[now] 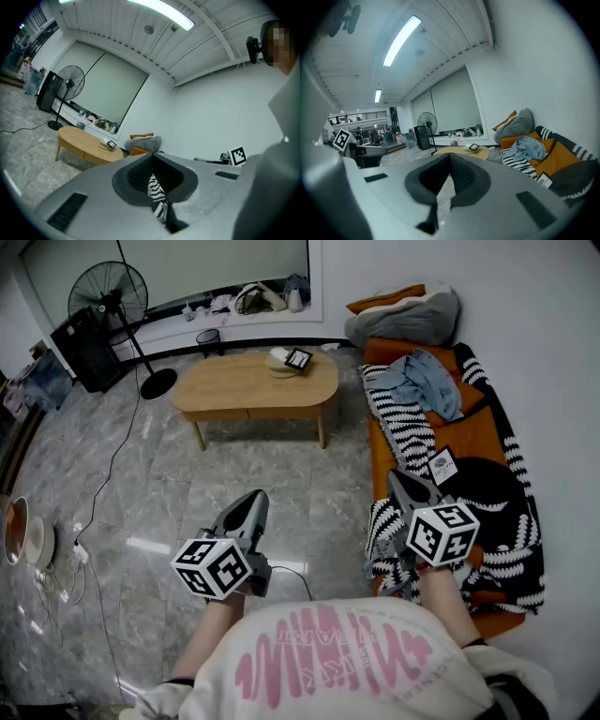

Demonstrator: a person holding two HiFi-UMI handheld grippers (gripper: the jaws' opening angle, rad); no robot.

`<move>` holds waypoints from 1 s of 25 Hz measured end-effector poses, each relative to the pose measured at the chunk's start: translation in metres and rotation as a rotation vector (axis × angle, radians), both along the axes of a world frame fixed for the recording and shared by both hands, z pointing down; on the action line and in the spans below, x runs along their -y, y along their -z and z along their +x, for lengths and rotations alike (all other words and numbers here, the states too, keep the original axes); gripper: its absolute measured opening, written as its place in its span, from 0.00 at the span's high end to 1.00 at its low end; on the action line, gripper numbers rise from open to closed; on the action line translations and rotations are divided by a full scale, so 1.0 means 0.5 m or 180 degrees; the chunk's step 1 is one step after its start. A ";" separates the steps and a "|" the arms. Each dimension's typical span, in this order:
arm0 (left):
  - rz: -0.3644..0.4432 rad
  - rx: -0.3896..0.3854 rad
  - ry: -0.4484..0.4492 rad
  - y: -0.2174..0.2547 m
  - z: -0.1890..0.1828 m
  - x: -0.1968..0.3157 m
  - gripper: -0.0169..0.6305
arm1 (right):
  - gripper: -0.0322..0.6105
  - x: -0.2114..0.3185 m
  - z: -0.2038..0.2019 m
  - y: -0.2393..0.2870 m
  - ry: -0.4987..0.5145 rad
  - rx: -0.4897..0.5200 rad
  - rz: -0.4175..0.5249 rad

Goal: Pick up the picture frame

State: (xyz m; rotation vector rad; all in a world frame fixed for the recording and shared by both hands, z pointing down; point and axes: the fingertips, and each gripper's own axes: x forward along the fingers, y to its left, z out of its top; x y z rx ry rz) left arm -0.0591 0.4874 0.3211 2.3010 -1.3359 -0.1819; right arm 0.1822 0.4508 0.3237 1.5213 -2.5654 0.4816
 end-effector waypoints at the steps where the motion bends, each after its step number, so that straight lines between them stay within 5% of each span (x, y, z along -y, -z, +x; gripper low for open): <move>1: -0.0002 -0.0002 0.0005 -0.001 0.005 0.002 0.97 | 0.94 0.002 0.004 -0.002 0.0008 0.0001 -0.0005; 18: -0.0007 -0.0126 0.0373 -0.036 0.044 0.031 0.97 | 0.94 0.060 0.096 -0.024 0.0240 0.0116 -0.0062; 25: -0.0126 0.0027 0.0615 -0.070 0.041 0.026 0.97 | 0.94 0.085 0.113 -0.079 0.0285 0.0258 -0.0298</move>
